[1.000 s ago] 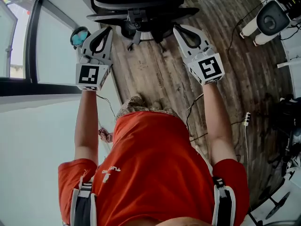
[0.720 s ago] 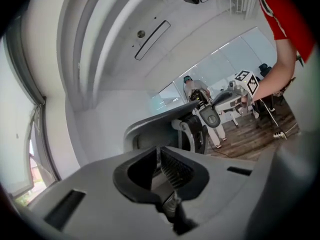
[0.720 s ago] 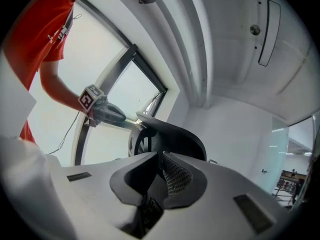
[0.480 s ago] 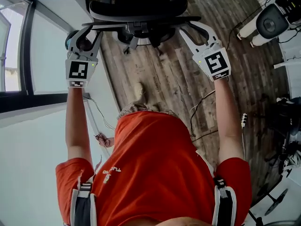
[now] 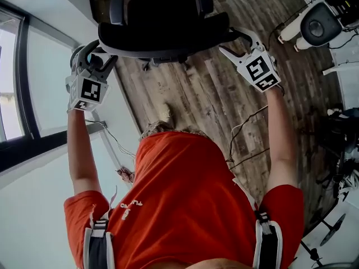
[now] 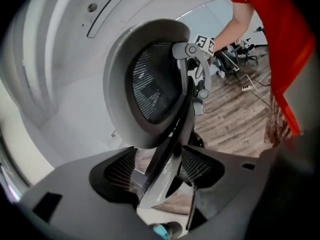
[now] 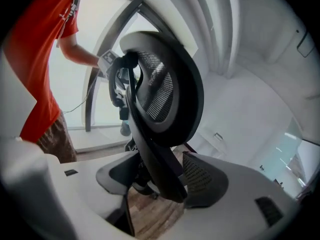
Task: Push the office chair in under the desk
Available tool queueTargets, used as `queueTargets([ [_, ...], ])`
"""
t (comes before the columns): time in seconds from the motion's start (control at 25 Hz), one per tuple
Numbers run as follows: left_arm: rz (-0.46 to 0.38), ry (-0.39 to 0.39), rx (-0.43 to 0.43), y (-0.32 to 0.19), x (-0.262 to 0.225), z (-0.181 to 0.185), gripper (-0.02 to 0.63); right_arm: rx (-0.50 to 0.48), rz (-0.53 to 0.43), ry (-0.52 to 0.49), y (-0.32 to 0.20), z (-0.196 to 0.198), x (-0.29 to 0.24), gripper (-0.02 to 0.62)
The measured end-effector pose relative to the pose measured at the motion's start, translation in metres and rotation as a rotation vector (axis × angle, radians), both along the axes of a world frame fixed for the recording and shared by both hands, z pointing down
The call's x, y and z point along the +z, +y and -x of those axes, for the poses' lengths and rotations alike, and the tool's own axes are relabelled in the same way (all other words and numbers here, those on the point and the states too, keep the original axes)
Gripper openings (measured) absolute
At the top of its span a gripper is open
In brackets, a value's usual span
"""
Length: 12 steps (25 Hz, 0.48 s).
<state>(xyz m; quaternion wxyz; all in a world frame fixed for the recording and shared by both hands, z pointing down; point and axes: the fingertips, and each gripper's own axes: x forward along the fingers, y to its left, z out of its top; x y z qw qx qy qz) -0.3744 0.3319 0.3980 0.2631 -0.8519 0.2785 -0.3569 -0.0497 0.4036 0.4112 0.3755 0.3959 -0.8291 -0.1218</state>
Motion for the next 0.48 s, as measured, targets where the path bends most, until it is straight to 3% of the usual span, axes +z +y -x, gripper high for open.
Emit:
queueTargets([
  [0.24,0.107,0.033,0.078,-0.008,0.003,-0.002,0.314,-0.042,0.118,0.093,-0.019,-0.008,0.023,0.288],
  [0.48,0.118,-0.139,0.131,-0.02,0.033,-0.006,0.314,-0.079,0.183,0.174,-0.032,-0.004,0.045,0.291],
])
